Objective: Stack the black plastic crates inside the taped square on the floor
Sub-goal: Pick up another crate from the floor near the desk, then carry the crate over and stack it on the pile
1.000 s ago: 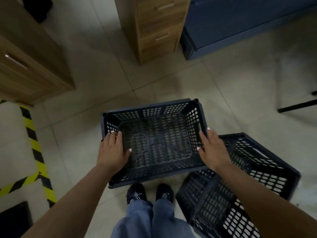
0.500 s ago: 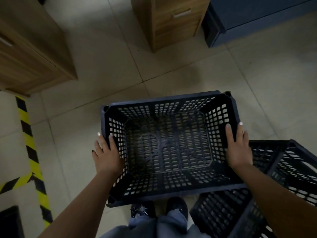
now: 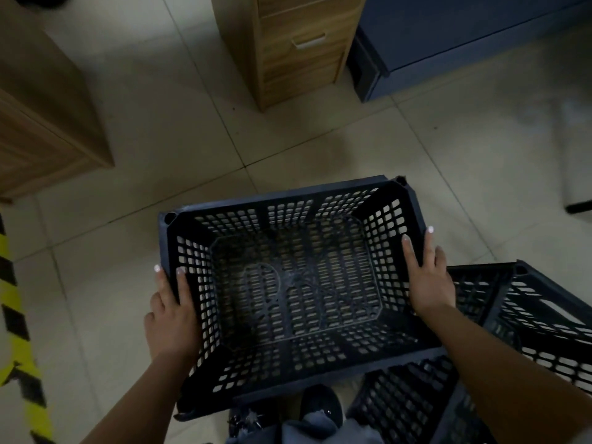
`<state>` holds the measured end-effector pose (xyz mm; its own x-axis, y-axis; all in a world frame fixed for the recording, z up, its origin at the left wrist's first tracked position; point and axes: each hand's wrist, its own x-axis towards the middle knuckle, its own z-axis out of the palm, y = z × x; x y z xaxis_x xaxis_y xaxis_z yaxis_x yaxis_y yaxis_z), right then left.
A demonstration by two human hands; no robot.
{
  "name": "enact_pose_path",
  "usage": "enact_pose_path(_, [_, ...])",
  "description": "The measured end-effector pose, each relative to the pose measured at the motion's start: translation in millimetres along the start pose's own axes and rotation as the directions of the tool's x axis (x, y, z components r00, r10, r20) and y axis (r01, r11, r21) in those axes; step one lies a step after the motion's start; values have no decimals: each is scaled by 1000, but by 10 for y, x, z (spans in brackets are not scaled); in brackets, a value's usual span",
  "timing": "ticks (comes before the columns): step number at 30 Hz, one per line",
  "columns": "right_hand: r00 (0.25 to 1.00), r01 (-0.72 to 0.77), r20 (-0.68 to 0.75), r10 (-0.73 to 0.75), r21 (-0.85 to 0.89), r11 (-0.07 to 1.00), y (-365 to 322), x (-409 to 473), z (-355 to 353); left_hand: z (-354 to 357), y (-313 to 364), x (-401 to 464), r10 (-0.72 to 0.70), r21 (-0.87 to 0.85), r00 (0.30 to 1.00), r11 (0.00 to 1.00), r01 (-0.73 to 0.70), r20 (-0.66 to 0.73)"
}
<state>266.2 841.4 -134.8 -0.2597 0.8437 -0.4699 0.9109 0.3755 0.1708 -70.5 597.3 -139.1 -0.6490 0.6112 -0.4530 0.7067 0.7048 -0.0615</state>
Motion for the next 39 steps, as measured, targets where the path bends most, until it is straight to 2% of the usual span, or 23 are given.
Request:
enact_pose_path(6, [999, 35, -41, -32, 87, 996, 110, 2, -151, -73, 22, 61, 1, 8, 1000, 1000, -1, -2])
enact_pose_path(10, [998, 23, -59, -13, 177, 984, 156, -23, -331, -249, -19, 27, 53, 15, 998, 999, -52, -26])
enact_pose_path(16, [1000, 24, -13, -21, 211, 977, 213, -605, -781, -747, -252, -392, 110, 6, 994, 994, -110, -28])
enact_pose_path(25, [997, 44, -75, -25, 268, 962, 234, -1865, -2088, -2025, -711, -1346, -18, -45, 996, 999, 14, -84])
enact_pose_path(31, [992, 76, -119, -45, 278, 958, 349, -2605, -2855, -2792, -900, -2168, -96, -121, 993, 989, 87, -66])
enact_pose_path(36, [986, 128, -141, -93, 261, 957, 386, -3122, -3228, -3152, -1130, -2844, -129, -112, 989, 986, 121, -75])
enact_pose_path(39, [980, 166, -151, -128, 274, 947, 381, -3395, -3351, -3244, -1285, -3245, -208, -76, 976, 976, 203, -69])
